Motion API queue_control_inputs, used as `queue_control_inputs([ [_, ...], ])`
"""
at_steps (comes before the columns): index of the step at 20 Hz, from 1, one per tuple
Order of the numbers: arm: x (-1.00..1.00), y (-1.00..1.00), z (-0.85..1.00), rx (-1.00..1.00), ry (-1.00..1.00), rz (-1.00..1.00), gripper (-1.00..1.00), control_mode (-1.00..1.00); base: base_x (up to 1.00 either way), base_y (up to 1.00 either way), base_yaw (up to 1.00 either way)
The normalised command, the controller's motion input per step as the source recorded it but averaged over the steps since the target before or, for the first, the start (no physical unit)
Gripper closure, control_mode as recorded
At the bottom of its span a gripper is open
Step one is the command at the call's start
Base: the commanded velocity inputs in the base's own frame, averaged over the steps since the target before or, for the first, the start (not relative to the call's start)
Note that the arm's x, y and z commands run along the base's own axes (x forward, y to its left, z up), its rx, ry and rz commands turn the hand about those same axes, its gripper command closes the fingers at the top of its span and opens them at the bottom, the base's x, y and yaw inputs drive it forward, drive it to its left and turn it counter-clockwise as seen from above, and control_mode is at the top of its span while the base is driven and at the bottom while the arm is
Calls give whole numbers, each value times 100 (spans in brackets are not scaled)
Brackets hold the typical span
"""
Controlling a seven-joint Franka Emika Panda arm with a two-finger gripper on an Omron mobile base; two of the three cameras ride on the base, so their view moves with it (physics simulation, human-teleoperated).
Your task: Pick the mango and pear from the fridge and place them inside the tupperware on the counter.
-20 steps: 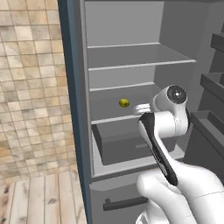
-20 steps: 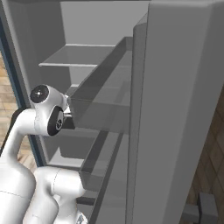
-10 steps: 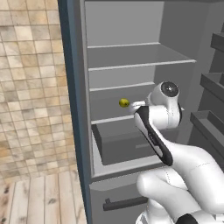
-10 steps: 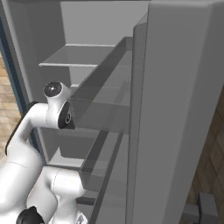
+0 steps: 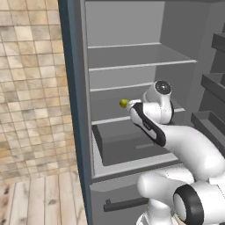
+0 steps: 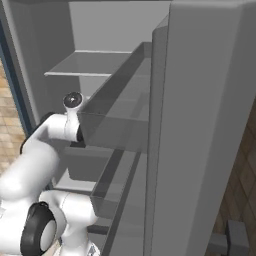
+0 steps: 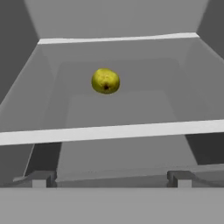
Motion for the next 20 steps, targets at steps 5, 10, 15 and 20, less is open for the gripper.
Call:
queue_control_inputs([
  [5, 50, 0, -26, 0, 0, 0, -100, -100, 0, 0, 0],
  [10, 53, 2, -23, 0, 0, 0, -100, -100, 0, 0, 0],
  [15, 62, 2, -13, 0, 0, 0, -100, -100, 0, 0, 0],
  [20, 61, 2, -9, 0, 2, 0, -100, -100, 0, 0, 0],
])
